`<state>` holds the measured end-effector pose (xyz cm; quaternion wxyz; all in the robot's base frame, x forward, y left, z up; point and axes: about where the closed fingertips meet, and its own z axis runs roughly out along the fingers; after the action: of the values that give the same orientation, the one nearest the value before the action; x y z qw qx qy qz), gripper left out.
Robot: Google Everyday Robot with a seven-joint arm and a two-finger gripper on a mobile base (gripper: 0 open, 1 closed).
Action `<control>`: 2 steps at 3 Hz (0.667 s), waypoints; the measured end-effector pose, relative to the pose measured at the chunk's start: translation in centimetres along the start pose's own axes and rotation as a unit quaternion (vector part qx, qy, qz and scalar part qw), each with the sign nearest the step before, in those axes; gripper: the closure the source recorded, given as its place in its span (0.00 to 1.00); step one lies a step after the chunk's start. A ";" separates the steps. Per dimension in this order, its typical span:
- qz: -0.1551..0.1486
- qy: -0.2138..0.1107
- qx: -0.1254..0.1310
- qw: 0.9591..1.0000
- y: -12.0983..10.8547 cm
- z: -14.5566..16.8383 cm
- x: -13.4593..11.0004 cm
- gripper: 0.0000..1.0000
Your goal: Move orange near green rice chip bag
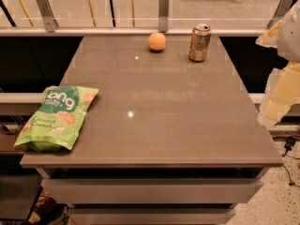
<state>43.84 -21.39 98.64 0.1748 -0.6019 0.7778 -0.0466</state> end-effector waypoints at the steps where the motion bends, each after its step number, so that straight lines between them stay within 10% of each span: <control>1: 0.001 -0.001 0.003 1.000 0.0 -0.1 -0.1 0.00; 2: 0.027 -0.008 0.019 0.999 -0.8 -0.4 -0.3 0.00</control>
Offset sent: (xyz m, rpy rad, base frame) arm 0.0177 -0.0021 0.0105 0.0640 -0.0631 -0.1404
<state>44.50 -21.37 99.30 0.1943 -0.5772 0.7915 -0.0518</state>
